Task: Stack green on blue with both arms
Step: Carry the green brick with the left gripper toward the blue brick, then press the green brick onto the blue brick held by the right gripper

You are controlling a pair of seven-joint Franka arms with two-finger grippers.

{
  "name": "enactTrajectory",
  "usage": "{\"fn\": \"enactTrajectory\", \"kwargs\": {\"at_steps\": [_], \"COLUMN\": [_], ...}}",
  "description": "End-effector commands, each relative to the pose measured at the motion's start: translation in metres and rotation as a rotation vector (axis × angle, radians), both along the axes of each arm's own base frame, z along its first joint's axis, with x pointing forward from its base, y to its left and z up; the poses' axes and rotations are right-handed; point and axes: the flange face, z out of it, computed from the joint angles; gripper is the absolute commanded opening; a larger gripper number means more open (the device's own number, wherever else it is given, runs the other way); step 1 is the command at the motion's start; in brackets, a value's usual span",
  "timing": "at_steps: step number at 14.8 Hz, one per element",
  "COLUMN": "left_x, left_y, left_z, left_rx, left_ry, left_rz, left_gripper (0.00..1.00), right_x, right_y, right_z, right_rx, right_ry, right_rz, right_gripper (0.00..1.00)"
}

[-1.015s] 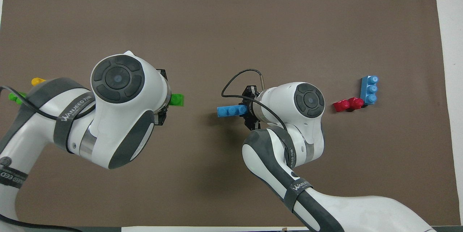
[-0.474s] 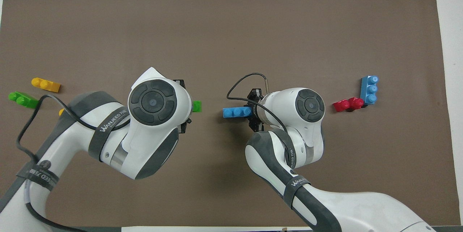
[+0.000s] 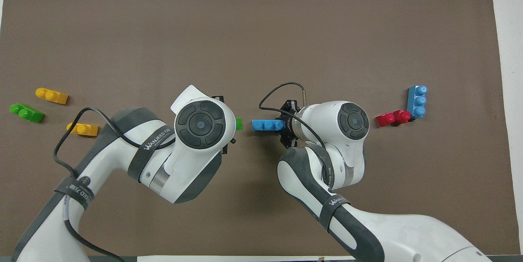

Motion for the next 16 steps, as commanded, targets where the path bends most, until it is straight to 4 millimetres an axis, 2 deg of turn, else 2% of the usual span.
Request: {"fn": "enactTrajectory", "kwargs": {"at_steps": [1, 3, 5, 6, 9, 11, 16], "left_x": [-0.006, -0.004, -0.008, -0.006, -0.013, -0.016, -0.017], "left_y": [-0.020, -0.031, -0.050, -0.053, -0.065, -0.075, -0.082], "left_z": [-0.015, -0.022, -0.035, -0.039, -0.039, -0.047, -0.045], "left_rx": [0.012, 0.016, 0.021, 0.023, 0.012, 0.015, 0.003], "left_ry": [-0.044, -0.054, -0.044, -0.044, -0.055, -0.049, -0.064], "left_rz": [0.021, 0.032, 0.022, 0.027, 0.016, -0.002, -0.013], "left_gripper": [0.00, 0.00, 0.00, 0.00, 0.00, 0.00, 0.00], "right_x": [-0.001, -0.001, -0.004, -0.004, -0.006, -0.005, -0.005], "right_y": [-0.001, -0.002, -0.005, -0.005, -0.004, -0.005, -0.005], "right_z": [-0.006, -0.009, -0.013, -0.014, -0.023, -0.025, -0.025], "right_rx": [0.006, 0.004, -0.001, -0.003, -0.010, -0.011, -0.011], "right_ry": [-0.007, -0.010, -0.017, -0.017, -0.006, -0.011, -0.014], "right_rz": [-0.023, -0.026, -0.029, -0.030, -0.028, -0.030, -0.031], "right_gripper": [0.00, 0.00, 0.00, 0.00, 0.00, 0.00, 0.00]}}
